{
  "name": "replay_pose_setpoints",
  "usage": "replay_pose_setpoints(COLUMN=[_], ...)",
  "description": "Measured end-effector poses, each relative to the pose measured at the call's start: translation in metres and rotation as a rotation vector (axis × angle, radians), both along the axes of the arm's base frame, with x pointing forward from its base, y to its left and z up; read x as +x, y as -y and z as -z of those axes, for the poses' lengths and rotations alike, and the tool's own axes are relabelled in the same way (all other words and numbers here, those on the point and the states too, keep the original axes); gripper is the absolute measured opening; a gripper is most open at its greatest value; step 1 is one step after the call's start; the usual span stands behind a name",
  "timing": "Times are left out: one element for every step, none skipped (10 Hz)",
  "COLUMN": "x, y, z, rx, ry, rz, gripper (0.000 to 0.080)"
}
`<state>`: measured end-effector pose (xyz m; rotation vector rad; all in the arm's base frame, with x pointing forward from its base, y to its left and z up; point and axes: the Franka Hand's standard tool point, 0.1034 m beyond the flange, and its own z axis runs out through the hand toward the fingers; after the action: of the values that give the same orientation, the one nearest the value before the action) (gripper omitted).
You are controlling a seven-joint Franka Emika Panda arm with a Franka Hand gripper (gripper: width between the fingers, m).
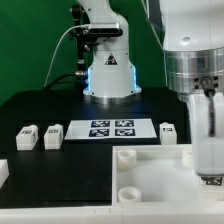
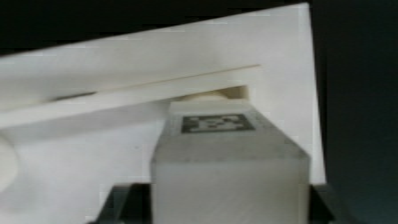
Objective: Assemble one leg
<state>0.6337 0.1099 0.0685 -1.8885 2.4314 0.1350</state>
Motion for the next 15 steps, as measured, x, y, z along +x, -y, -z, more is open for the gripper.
replay_pose_setpoints(x=[0.0, 0.0, 0.0, -0.001, -0.002, -0.002, -0.002, -0.007, -0.01, -0.014, -0.016, -0.017, -0.018, -0.018, -0.018], y=[0.0, 0.0, 0.0, -0.001, -0.001, -0.001, -0.003, -0.008, -0.013, -0.016, -0.02, -0.023, -0.022, -0.022, -0.022], z=[0.0, 0.0, -0.001, 0.0, 0.001, 0.001, 0.001, 0.003, 0.001, -0.005, -0.012, -0.018, -0.015, -0.014, -0.014], rx=[0.0, -0.001, -0.005, -0.007, -0.007, -0.007, -0.007, -0.007, -0.005, -0.001, 0.003, 0.005, 0.003, 0.003, 0.003], ry=[-0.008, -0.01, -0.01, -0.007, -0.01, -0.009, -0.009, -0.012, -0.011, -0.008, -0.002, 0.003, -0.001, -0.002, -0.002], rz=[0.065, 0.081, 0.089, 0.059, 0.058, 0.055, 0.046, 0.012, -0.014, -0.028, -0.036, -0.041, -0.041, -0.042, -0.042], gripper=[0.0293, 0.0293, 0.0293, 0.0293, 0.037, 0.0507, 0.0507, 0.0619, 0.064, 0.064, 0.0648, 0.0648, 0.0649, 0.0649, 0.0649])
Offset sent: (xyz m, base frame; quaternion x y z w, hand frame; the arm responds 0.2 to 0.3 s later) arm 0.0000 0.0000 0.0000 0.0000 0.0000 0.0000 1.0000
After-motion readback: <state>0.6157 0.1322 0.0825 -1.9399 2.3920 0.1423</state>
